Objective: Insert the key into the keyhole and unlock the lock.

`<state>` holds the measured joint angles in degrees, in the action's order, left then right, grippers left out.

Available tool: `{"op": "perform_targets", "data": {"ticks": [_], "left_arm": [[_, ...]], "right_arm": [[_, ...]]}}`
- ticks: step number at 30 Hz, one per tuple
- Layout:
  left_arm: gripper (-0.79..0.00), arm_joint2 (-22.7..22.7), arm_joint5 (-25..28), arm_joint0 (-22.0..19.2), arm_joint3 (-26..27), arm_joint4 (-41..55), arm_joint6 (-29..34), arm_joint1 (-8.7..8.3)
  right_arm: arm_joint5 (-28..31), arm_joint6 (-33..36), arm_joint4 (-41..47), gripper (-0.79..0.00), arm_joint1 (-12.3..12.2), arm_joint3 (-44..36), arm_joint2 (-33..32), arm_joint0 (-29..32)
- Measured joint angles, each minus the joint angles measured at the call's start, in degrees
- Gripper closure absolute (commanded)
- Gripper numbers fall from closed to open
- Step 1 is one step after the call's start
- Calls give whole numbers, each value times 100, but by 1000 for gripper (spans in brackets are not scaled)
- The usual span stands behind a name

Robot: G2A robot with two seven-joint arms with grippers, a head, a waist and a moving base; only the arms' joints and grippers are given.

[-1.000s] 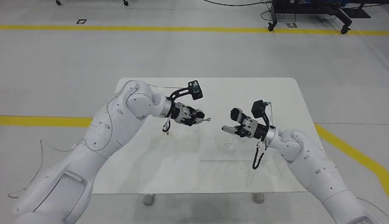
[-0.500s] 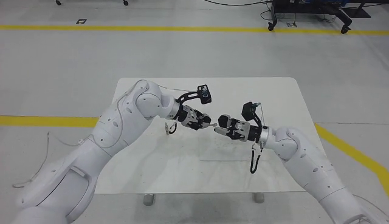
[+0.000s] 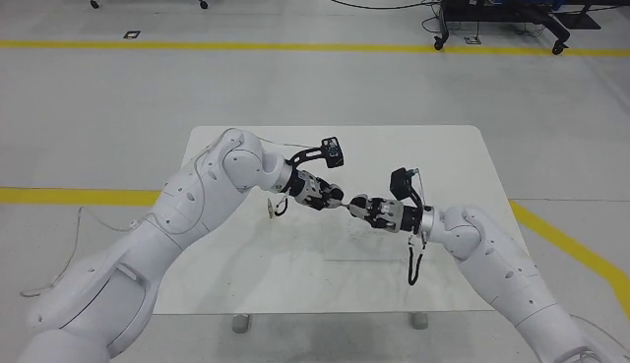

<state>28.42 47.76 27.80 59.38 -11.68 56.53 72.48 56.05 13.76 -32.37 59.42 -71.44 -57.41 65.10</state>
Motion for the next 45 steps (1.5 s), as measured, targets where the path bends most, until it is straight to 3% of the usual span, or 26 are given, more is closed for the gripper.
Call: {"op": "perform_targets", "data": {"ticks": [2, 3, 5, 13, 17, 20, 23, 26, 30, 34, 40, 45], "left_arm": [[0, -22, 9, -13, -16, 15, -9, 5], [-71, -37, 17, -20, -29, 29, -17, 9], [-785, -54, 41, -23, -54, 81, -40, 13], [-785, 201, 362, -93, -315, 317, -360, -133], [-785, 604, 491, -5, -297, 226, -544, -350], [-785, 1020, 305, 182, -21, -92, -669, -589], [-785, 1511, -371, 532, 639, -850, -802, -869], [-785, 1991, -1477, 1132, 1719, -1984, -776, -1152], [-785, 2267, -3249, 2100, 3254, -3621, -86, -1403], [-785, 2077, -4169, 2472, 3634, -4318, 406, -1385], [-785, 1573, -4858, 2144, 2890, -4062, 425, -1109], [-640, 1211, -5345, 1871, 2357, -3940, 622, -873]], "right_arm": [[90, -6, 28, 0, 1, 18, 0, -2], [157, -13, 45, 0, 0, 27, -4, 0], [199, -17, 55, 0, -4, 26, -14, 10], [195, -223, 38, 0, -68, 12, -135, 183], [195, -542, -20, 0, -124, 111, -334, 367], [195, -839, -79, 0, -187, 171, -537, 559], [195, -1148, -113, 0, -243, 191, -724, 742], [195, -1247, -106, 0, -254, 188, -770, 782], [195, -1229, -106, 0, -252, 188, -764, 776], [195, -1230, -106, 0, -252, 188, -764, 777], [195, -1230, -106, 0, -252, 188, -765, 777], [195, -1230, -106, 0, -252, 188, -765, 777]]}}
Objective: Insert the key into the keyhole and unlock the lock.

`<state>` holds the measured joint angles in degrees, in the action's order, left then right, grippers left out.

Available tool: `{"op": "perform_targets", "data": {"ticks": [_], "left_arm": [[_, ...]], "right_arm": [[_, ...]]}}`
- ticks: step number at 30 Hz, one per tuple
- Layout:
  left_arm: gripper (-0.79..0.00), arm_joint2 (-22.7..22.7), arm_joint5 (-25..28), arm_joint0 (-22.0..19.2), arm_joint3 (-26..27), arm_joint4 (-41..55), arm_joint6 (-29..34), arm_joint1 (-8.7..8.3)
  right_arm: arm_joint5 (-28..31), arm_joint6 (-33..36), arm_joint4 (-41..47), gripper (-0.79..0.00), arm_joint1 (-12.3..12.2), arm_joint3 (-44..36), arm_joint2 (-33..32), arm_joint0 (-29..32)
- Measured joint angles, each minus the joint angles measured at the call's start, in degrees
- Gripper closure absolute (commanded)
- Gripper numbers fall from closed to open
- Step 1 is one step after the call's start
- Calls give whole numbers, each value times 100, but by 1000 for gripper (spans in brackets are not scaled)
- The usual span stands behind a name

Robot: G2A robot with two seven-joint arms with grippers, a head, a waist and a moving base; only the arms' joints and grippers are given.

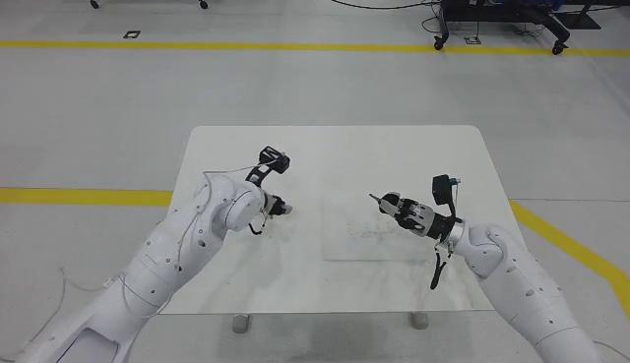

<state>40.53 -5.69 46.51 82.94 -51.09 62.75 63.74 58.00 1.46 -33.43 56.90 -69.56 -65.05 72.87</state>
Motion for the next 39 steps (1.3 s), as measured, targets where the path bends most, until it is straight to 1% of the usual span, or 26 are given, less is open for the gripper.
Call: {"op": "perform_targets", "data": {"ticks": [5, 6, 13, 14, 15, 18, 19, 20, 21, 22, 31, 39], "left_arm": [[-551, -76, -261, -63, -295, 130, -20, 122], [-508, -71, -297, -67, -363, 184, -60, 146], [-434, -96, -438, -107, -748, 394, -229, 284], [-419, -102, -453, -111, -785, 399, -234, 298], [-379, -110, -479, -115, -827, 395, -239, 316], [-336, -108, -528, -108, -902, 402, -241, 351], [-305, -102, -547, -103, -914, 399, -243, 359], [-203, -95, -565, -96, -921, 389, -244, 365], [-18, -86, -582, -85, -924, 375, -234, 371], [0, -77, -591, -77, -921, 363, -221, 374], [0, 20, -728, 27, -752, 104, 18, 377], [0, 118, -619, 81, -696, 9, 157, 389]], "right_arm": [[0, 0, 0, 0, 0, 0, 0, 0], [0, 0, 0, 0, 0, 0, 0, 0], [0, 0, 0, 0, 0, 0, 0, 0], [0, 0, 0, 0, 0, 0, 0, 0], [0, 0, 0, 0, 0, 0, 0, 0], [0, 0, 0, 0, 0, 0, 0, 0], [0, 0, 0, 0, 0, 0, 0, 0], [0, 0, 0, 0, 0, 0, 0, 0], [0, 0, 0, 0, 0, 0, 0, 0], [0, 0, 0, 0, 0, 0, 0, 0], [0, 0, 0, 0, 0, 0, 0, 0], [0, 0, 0, 0, 0, 0, 0, 0]]}}
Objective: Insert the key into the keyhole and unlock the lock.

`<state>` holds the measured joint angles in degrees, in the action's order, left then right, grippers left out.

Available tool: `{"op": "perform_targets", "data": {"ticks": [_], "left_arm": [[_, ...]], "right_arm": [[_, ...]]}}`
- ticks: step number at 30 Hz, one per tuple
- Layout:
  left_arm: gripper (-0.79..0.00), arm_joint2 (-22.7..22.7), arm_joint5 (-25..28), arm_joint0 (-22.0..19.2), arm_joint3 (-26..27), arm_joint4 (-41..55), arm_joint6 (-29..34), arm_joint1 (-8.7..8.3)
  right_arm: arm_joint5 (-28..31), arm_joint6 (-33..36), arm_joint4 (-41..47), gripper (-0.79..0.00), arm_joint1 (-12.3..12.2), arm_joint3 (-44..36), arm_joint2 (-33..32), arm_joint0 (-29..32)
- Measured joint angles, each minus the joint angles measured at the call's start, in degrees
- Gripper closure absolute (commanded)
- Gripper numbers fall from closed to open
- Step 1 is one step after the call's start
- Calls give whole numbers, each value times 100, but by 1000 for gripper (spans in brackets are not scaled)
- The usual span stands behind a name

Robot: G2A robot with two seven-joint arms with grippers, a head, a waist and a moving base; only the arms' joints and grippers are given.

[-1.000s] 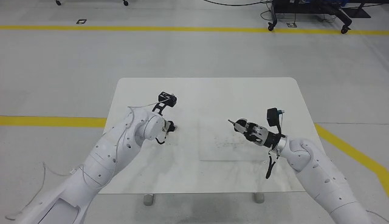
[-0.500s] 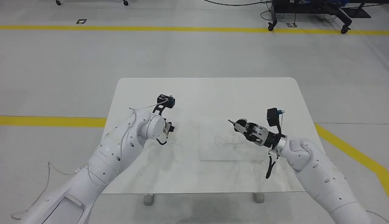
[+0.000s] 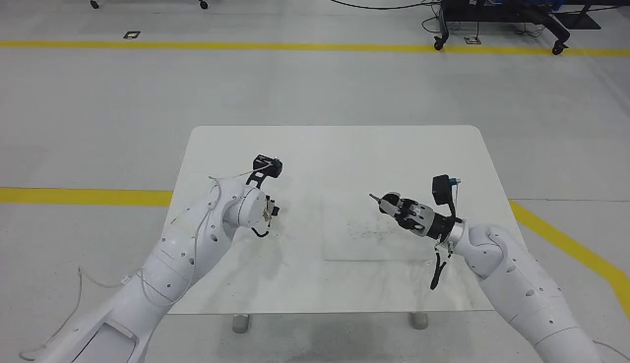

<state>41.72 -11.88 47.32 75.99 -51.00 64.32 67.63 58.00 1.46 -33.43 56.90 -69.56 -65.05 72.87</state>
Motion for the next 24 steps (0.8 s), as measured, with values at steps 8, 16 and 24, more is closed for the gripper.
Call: {"op": "perform_targets", "data": {"ticks": [8, 16, 24], "left_arm": [[0, 52, 430, -3, 68, 81, 44, 33], [-49, 81, 846, -23, -53, 177, 205, 64], [-225, 193, 851, 72, 130, 28, 337, 42]], "right_arm": [[0, 0, 0, 0, 0, 0, 0, 0], [0, 0, 0, 0, 0, 0, 0, 0], [0, 0, 0, 0, 0, 0, 0, 0]]}}
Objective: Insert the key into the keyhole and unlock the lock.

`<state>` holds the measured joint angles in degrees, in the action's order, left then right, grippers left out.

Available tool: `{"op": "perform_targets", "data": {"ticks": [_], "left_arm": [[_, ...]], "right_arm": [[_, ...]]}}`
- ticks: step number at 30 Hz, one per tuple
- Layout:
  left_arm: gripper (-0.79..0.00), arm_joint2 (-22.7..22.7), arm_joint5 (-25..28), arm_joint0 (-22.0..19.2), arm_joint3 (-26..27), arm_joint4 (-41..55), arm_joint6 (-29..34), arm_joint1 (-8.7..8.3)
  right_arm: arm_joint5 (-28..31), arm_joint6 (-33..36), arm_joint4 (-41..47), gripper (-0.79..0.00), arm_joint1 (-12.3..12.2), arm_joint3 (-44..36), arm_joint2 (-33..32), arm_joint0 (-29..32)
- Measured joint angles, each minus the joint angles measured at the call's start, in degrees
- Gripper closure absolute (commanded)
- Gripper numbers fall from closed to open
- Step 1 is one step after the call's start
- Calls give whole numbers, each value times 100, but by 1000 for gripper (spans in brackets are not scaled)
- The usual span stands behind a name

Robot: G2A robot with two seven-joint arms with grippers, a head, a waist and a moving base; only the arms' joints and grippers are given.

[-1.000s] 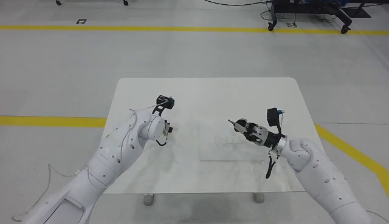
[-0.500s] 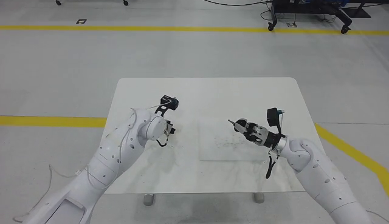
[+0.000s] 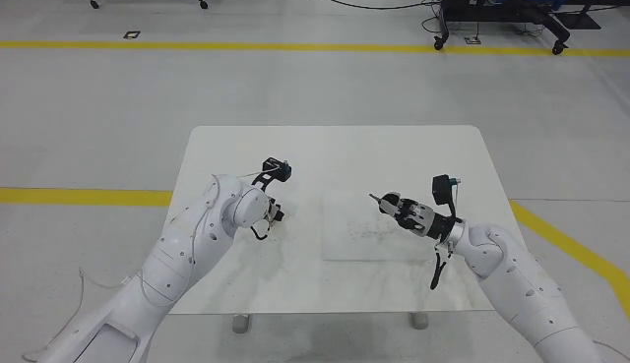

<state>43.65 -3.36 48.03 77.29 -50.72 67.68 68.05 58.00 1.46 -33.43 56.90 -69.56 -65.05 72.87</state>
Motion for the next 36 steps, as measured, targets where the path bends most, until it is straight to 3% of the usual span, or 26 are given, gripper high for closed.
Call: {"op": "perform_targets", "data": {"ticks": [7, 9, 10, 26, 31, 36], "left_arm": [[-169, 113, 7, 93, 115, -75, 66, -19], [-92, 139, 11, 109, 150, -88, 78, -19], [0, 150, 12, 118, 162, -95, 85, -19], [0, 225, -91, 120, 39, -339, 171, 25], [0, 476, 566, 251, 282, 130, -410, 0], [0, 1012, 2011, 385, 151, 1369, -1488, -49]], "right_arm": [[0, 0, 0, 0, 0, 0, 0, 0], [0, 0, 0, 0, 0, 0, 0, 0], [0, 0, 0, 0, 0, 0, 0, 0], [0, 0, 0, 0, 0, 0, 0, 0], [0, 0, 0, 0, 0, 0, 0, 0], [0, 0, 0, 0, 0, 0, 0, 0]]}}
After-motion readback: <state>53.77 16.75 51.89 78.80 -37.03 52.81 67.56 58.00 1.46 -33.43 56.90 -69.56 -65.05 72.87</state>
